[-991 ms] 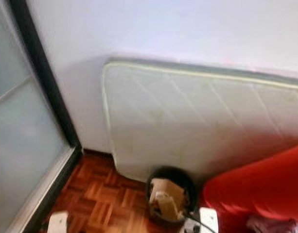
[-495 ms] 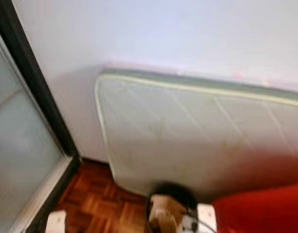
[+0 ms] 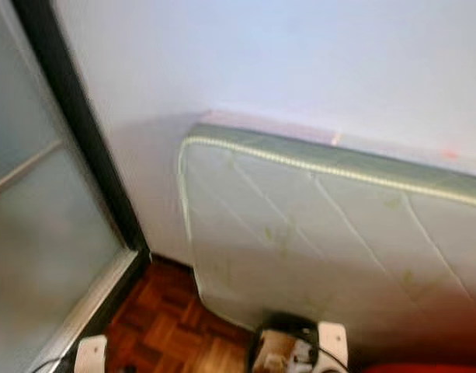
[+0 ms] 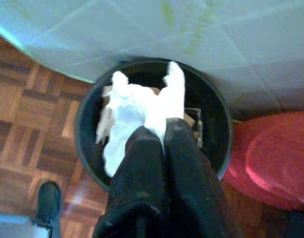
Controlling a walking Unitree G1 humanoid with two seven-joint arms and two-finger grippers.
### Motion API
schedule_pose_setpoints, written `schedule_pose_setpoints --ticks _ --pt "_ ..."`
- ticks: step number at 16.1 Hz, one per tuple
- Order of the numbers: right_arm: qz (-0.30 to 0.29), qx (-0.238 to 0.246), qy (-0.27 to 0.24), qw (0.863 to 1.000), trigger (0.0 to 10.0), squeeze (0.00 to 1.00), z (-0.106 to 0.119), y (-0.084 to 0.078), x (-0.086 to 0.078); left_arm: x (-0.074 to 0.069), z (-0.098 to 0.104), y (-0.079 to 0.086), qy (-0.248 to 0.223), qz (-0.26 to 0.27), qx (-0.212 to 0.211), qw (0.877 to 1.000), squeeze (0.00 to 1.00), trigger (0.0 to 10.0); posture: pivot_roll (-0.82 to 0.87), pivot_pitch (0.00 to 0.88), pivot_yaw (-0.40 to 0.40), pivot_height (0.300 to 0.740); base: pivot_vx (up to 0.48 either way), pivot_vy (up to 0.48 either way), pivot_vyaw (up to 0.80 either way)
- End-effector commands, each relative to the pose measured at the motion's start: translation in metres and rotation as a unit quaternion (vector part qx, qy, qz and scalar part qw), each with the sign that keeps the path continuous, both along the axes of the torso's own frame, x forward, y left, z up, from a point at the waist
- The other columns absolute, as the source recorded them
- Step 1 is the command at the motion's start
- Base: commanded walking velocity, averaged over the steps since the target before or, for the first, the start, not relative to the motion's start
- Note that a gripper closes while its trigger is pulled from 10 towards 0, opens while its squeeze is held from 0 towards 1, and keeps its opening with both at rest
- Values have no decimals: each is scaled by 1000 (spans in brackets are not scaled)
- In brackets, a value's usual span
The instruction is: Clean up the room
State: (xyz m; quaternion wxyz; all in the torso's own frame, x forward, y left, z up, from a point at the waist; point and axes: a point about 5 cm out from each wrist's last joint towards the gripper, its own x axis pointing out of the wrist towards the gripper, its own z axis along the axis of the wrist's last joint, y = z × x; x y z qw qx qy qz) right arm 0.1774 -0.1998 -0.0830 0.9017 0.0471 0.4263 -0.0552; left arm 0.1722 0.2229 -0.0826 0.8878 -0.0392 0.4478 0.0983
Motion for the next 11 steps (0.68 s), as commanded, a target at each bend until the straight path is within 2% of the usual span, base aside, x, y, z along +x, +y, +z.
schedule_pose_setpoints --ticks 1,6,7,8,10,11 --pt "-20 -3 4 1000 10000 0 -3 -8 -9 -2 -2 -6 2 -3 -12 1000 0 10000 52 0 -34 740 0 0 0" --pt "-44 -4 -23 999 10000 0 0 -9 -8 1 1 -4 -24 1 -4 1000 0 10000 62 0 -31 740 0 0 0" --pt "-32 -7 -74 997 10000 0 18 -1 31 1 1 -4 -27 4 -7 1000 0 10000 69 0 -31 740 0 0 0" --pt "-25 -9 -103 994 10000 0 31 4 52 1 1 -4 -29 4 -7 1000 0 10000 69 0 -29 740 0 0 0" --pt "-31 -13 -96 995 10000 0 28 2 49 1 1 -3 -28 1 -7 1000 0 10000 58 0 -21 740 0 0 0" --pt "-41 -20 -84 995 10000 0 25 -4 42 0 1 -3 -29 -1 -7 1000 0 10000 58 0 -20 740 0 0 0"
